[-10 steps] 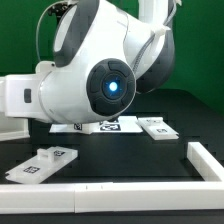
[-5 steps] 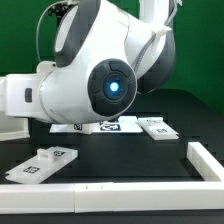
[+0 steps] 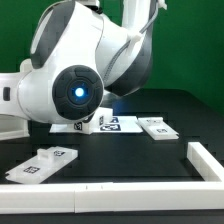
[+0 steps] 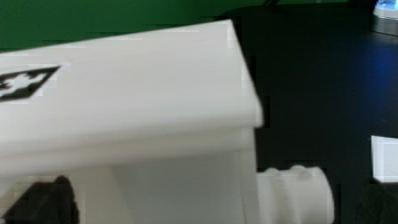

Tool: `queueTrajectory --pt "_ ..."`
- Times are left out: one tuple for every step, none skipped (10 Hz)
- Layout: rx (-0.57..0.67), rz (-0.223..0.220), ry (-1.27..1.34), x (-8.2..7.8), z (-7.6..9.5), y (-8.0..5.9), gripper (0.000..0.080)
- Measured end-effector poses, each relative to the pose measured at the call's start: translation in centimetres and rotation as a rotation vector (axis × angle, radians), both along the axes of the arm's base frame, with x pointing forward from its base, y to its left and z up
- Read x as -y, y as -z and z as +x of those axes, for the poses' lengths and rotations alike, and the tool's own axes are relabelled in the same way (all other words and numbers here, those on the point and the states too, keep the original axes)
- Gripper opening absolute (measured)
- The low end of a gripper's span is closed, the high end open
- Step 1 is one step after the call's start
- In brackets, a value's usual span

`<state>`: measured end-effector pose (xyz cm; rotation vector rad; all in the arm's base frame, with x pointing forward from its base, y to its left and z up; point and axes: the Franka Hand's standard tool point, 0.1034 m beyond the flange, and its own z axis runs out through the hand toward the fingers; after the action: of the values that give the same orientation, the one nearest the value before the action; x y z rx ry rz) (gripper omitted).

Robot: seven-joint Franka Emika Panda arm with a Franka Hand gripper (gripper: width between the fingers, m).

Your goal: Assemble cabinet

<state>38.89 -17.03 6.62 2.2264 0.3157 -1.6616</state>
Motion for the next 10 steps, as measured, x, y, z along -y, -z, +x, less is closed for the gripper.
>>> queueTrajectory --pt "0.000 0.000 0.000 0.0 0.0 0.0 0.0795" --pt "-0.001 0.000 0.000 0.0 0.0 0.0 0.0795" --pt "-0.001 0.000 -0.001 -0.1 0.0 0.0 0.0795" --pt "-0.002 0.040 -0.026 -0.7 0.1 -0.1 0.0795" --pt "-0.009 0.109 -0.056 -1.4 0.1 -0.5 0.0795" --pt "-0.037 0.195 -0.086 -1.7 0.3 -0.9 0.0795" --pt "-0.053 0.235 -0.101 -1.8 0.5 -0.9 0.0795" --pt "-0.050 0.221 -0.094 -1.8 0.3 -0.7 0.0795" --pt "-0.050 0.222 -0.094 -1.8 0.3 -0.7 0.0795" --pt "-0.050 0.222 -0.093 -1.7 0.3 -0.7 0.0795"
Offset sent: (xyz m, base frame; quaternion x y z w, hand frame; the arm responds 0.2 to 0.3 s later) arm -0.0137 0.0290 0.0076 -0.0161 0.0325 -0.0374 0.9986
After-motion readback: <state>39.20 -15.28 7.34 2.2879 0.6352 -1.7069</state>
